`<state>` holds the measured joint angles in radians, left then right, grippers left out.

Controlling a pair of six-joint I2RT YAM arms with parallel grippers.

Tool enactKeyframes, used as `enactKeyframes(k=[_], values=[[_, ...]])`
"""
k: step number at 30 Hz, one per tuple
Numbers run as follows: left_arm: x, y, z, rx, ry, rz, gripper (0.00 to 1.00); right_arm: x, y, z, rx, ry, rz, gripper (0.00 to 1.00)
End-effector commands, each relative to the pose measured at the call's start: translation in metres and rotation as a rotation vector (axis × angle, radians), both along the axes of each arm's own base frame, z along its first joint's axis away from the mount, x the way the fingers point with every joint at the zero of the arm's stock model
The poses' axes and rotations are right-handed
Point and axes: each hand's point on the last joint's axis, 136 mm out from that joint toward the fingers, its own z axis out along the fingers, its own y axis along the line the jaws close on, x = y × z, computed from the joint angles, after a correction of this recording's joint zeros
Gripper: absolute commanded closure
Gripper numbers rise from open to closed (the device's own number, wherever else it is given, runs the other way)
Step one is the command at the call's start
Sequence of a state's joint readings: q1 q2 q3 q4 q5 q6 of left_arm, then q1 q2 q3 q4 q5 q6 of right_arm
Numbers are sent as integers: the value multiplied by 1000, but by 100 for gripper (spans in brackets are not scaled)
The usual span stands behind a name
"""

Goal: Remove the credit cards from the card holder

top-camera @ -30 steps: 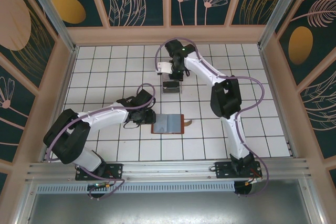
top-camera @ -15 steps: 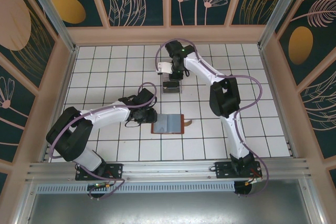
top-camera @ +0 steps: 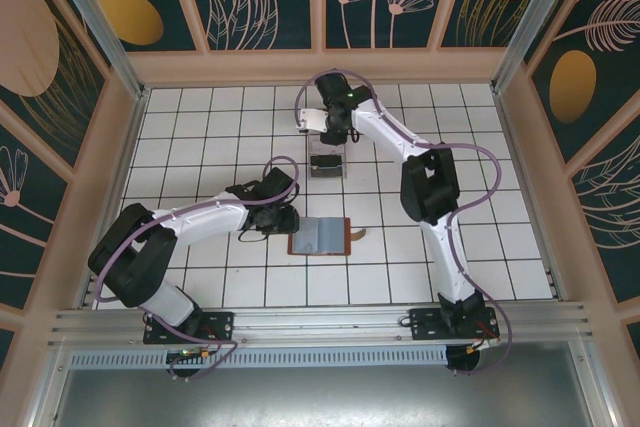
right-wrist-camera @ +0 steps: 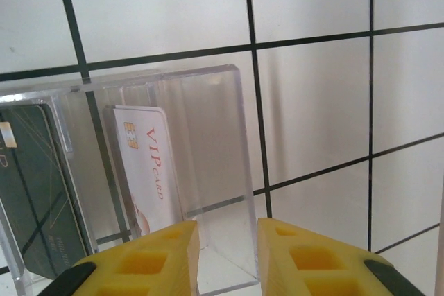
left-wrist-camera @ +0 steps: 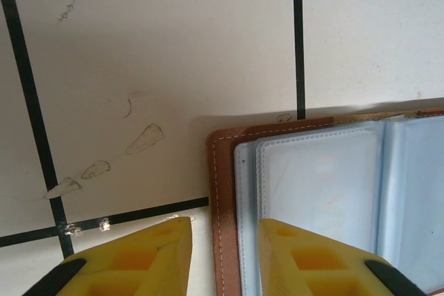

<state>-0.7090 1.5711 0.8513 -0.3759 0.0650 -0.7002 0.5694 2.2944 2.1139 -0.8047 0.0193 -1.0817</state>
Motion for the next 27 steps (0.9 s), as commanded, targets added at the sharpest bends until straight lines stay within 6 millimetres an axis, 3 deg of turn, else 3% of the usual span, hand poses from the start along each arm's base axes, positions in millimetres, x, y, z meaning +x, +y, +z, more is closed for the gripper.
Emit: enactKeyframes(k=[1,5,11,21,27], values=[[4,3,2,36,-12,-8,68,-2,6,54,107,-95,-62,71],[8,3,9,28,-38,1,68,-15,13,68,198,-98,-137,73],[15,9,11,29,-57,13,68,-53,21,74,323,-69,-230,75],[28,24,24,-11,-114,66,68,-111,20,68,474,-2,-484,72],[32,41,25,-9,-129,102,68,-140,21,68,649,113,-693,74]])
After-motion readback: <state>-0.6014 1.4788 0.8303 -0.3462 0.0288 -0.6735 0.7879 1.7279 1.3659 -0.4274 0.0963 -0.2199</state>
